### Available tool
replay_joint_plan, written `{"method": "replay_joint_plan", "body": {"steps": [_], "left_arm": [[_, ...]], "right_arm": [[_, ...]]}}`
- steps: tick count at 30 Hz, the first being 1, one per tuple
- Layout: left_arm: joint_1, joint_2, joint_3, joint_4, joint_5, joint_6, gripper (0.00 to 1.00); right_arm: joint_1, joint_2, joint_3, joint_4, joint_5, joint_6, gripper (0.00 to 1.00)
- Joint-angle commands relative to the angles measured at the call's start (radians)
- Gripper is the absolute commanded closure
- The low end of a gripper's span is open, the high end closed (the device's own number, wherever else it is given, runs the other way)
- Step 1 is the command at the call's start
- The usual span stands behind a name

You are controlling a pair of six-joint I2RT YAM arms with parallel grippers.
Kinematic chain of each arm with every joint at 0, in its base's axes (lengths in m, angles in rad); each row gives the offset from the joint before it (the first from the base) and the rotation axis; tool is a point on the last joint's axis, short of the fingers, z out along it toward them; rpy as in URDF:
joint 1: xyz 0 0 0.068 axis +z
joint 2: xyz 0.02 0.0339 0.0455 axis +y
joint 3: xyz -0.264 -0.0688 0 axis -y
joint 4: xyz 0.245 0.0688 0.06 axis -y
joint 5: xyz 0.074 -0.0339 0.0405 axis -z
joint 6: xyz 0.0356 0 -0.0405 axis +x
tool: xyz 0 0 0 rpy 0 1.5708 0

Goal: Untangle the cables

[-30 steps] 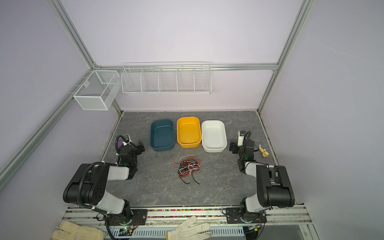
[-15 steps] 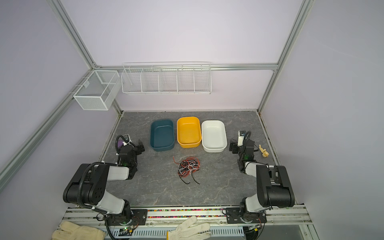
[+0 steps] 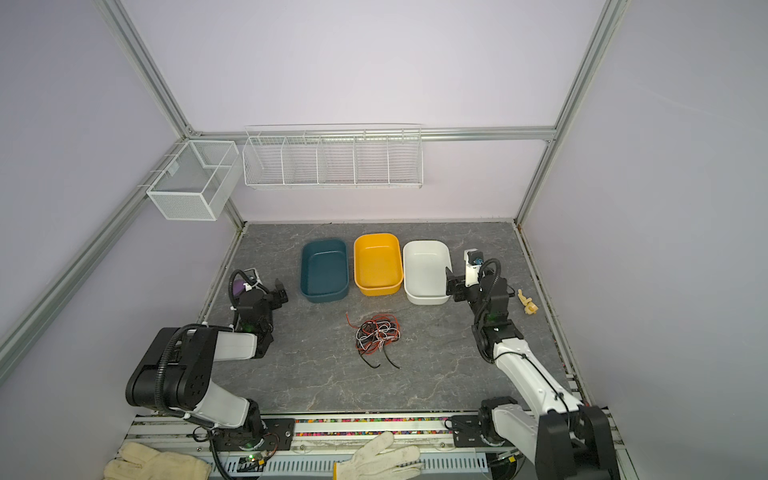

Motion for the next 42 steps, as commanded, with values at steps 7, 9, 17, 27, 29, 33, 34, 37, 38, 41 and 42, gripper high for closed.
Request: {"method": "replay_joint_plan", "body": {"steps": [7, 9, 17, 27, 29, 33, 34, 37, 38, 41, 42], "left_arm": [[-0.003, -0.498, 0.100, -0.437, 0.190, -0.113, 0.01], [-0.003, -0.616, 0.145, -0.600, 0.194, -0.311, 0.01], [-0.003, -0.874, 0.275, -1.014, 0.511, -0.537, 0.01], [-0.275, -0.897, 0.270, -1.251, 0.380, -0.531, 0.01], [-0.353, -0.865, 0.265, -1.265, 0.329, -0.546, 0.01], [-0.540, -0.771, 0.263, -1.260, 0.199, -0.576, 0.01], [-0.571, -0.746, 0.261, -1.246, 0.183, -0.582, 0.01], [-0.654, -0.668, 0.266, -1.215, 0.163, -0.613, 0.01], [-0.682, -0.643, 0.270, -1.208, 0.150, -0.623, 0.01], [-0.744, -0.582, 0.278, -1.192, 0.123, -0.633, 0.01], [-0.752, -0.566, 0.270, -1.177, 0.137, -0.647, 0.01]], "right_arm": [[0.022, -0.166, 0.220, -0.471, -0.131, 0.503, 0.12], [0.022, -0.143, 0.259, -0.604, -0.110, 0.646, 0.11], [0.147, -0.083, 0.288, -0.746, -0.216, 0.532, 0.12], [0.437, -0.010, 0.246, -0.819, -0.073, 0.494, 0.04], [0.475, 0.013, 0.242, -0.809, -0.072, 0.481, 0.01], [0.531, 0.080, 0.246, -0.792, -0.077, 0.458, 0.11], [0.539, 0.096, 0.246, -0.786, -0.078, 0.452, 0.14], [0.556, 0.147, 0.244, -0.772, -0.065, 0.439, 0.21], [0.557, 0.168, 0.244, -0.772, -0.059, 0.437, 0.23], [0.556, 0.231, 0.251, -0.762, -0.053, 0.433, 0.28], [0.557, 0.255, 0.256, -0.763, -0.058, 0.434, 0.30]]}}
